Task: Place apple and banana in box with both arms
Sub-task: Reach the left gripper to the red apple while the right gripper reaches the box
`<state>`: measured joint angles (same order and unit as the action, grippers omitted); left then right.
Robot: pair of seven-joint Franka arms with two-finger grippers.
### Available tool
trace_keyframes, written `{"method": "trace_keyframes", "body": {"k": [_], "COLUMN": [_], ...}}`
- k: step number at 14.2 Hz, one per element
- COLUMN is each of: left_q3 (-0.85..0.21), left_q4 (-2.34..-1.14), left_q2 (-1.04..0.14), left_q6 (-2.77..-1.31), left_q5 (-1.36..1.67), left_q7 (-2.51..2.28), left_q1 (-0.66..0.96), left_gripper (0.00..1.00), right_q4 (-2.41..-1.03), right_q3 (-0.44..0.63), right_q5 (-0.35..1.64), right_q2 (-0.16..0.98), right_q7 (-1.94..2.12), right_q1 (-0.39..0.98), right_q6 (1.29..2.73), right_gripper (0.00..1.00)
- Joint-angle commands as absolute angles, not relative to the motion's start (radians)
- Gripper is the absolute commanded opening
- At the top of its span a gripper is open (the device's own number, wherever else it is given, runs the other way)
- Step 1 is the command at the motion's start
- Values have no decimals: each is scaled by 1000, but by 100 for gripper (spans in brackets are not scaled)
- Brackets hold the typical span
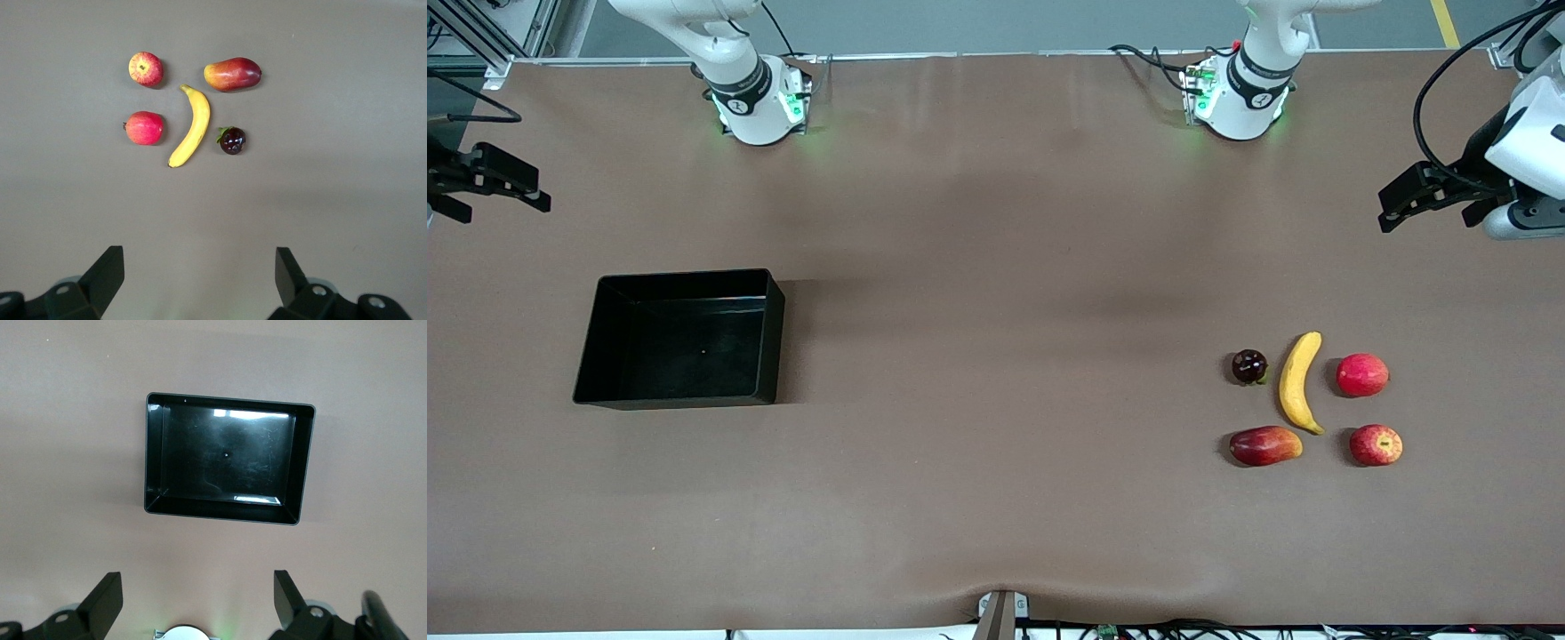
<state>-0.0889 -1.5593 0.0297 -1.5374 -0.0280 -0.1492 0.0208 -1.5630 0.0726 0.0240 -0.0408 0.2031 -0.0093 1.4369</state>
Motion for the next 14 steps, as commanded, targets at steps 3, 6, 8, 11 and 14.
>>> {"method": "trace_keyframes", "body": {"k": [3,6,8,11,14], "left_q3": [-94,-95,-100,-100,-97], "left_q4": [-1539,-1537,-1552,-1593,-1750], "left_q2": [18,-38,-89,-152,-167], "left_q6": [-1519,-1543,-1603,-1695,-1930], "left_q5": [-51,-125,-152,-143,-143], "left_q7": [-133,-129,-129,-127,-127], "left_q1": [14,18,17,-15,-26], "left_gripper": [100,100,100,100,100], "right_q4": [-1539,-1534,-1534,-1520,-1506], "right_q3": [75,75,84,86,86], "right_q5": [26,26,31,-3,-31], "right_q2": [-28,4,18,125,195], "right_q7": [196,202,204,207,207], "right_q1": [-6,-11,-29,-54,-81], "right_q6": [1414,1417,1417,1427,1462], "right_gripper": [100,100,100,100,100]}}
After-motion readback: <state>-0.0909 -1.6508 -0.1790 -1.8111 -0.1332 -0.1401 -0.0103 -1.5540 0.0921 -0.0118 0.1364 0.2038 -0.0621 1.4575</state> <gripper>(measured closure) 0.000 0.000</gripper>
